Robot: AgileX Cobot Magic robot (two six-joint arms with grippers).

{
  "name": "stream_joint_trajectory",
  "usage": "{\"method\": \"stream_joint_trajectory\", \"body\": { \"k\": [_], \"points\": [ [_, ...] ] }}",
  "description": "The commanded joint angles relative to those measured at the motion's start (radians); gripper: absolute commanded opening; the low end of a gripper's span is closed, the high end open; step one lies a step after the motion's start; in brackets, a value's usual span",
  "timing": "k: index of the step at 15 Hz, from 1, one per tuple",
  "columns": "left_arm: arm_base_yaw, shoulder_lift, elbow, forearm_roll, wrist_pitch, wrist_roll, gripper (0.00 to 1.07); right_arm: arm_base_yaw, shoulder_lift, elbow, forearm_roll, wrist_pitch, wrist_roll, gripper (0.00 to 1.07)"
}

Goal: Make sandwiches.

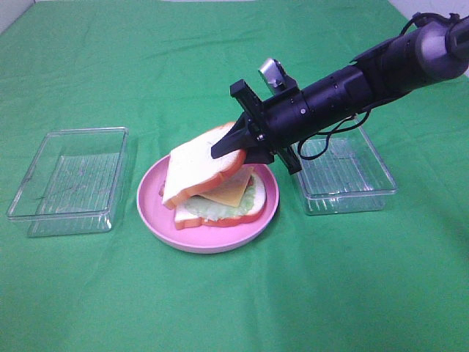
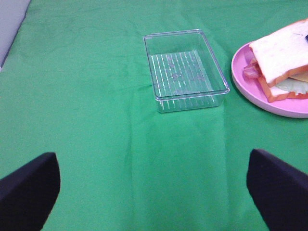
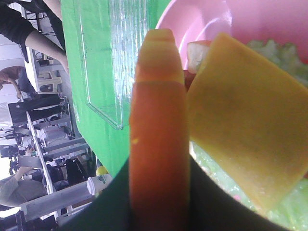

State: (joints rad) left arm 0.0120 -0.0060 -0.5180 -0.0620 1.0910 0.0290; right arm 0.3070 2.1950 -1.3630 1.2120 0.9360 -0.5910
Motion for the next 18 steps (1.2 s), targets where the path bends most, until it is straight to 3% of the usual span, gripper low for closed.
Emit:
{"method": "stream_joint_trajectory", "body": {
  "k": [1, 4, 6, 11, 16, 17, 18],
  "points": [
    [0.002, -0.011, 0.002, 0.001, -0.015, -0.004, 1.0, -0.001, -0.003, -0.008, -0.012, 0.007, -0.006, 0.09],
    [0.002, -0.011, 0.002, 0.002, -0.015, -0.004, 1.0, -0.001, -0.003, -0.008, -0.036, 0.006, 0.012, 0.5],
    [0.002, -0.011, 0.002, 0.003, -0.015, -0.004, 1.0, -0.003, -0.003, -0.008, -0.107, -0.004, 0.043, 0.69],
    [0.002, -0.011, 0.002, 0.004, -0.015, -0.004, 1.0, -0.003, -0.113, -0.008, -0.372, -0.027, 0.198, 0.69],
    [0.002, -0.011, 0.002, 0.004, -0.015, -0.004, 1.0, -0.01, -0.305, -0.008, -0.75, -0.036, 0.392, 0.8],
    [0.002, -0.011, 0.002, 0.004, -0.015, -0.004, 1.0, -0.099, -0.392, -0.008, -0.869, -0.029, 0.462, 0.8],
    [0.002, -0.011, 0.002, 0.004, -0.015, -0.004, 1.0, -0.173, -0.415, -0.008, -0.905, -0.013, 0.462, 0.8]
  ]
}}
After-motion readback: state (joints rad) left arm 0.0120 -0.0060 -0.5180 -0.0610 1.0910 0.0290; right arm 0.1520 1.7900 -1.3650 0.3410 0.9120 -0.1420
